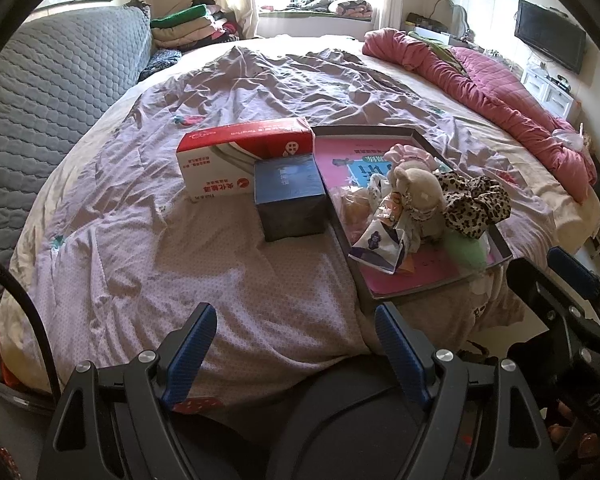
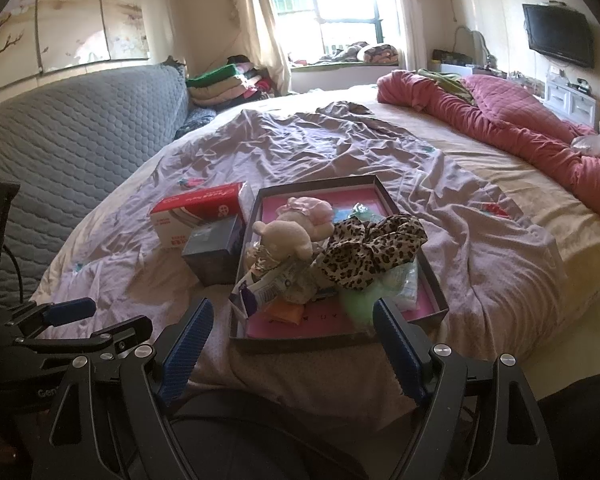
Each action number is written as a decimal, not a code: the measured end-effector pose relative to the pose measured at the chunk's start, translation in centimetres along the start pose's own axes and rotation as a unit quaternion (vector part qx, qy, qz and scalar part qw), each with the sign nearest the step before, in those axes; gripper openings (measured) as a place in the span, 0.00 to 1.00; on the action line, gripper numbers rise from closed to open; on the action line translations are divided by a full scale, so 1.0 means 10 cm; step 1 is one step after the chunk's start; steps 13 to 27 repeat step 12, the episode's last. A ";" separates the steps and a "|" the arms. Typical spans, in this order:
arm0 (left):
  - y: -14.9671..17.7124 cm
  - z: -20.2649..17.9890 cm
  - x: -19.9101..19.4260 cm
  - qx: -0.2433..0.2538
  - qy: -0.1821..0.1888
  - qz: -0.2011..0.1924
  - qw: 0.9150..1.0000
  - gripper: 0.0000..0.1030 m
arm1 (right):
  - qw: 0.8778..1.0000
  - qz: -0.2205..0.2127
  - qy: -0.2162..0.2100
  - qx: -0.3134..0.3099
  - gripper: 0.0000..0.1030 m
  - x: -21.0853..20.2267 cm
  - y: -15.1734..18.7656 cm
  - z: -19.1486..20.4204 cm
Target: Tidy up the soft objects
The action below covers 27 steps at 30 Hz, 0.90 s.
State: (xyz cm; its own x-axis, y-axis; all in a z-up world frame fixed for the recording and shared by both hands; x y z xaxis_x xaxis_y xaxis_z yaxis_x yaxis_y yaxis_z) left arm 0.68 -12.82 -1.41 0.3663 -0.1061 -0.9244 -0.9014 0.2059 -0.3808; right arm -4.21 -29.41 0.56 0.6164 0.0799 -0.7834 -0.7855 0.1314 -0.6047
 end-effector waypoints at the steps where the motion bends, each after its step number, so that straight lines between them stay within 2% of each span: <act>1: 0.01 0.00 0.01 0.000 0.001 0.001 1.000 0.79 | 1.000 -0.001 0.001 0.000 0.81 0.00 0.00 0.00; 12: 0.04 0.06 0.21 -0.016 0.004 0.013 1.000 0.79 | 1.000 0.006 -0.003 -0.006 0.81 0.13 0.05 -0.02; 27: 0.04 0.06 0.21 -0.016 0.004 0.013 1.000 0.79 | 1.000 0.006 -0.003 -0.006 0.81 0.13 0.05 -0.02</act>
Point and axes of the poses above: each gripper's, at about its wrist camera, not at the fingertips, and x roughly the way its jaws point, z to its left, y to its underside, the point moved 5 cm from there along x, roughly the way its jaws point, and after that the axes turned 13 degrees about z, right-handed, at the moved point
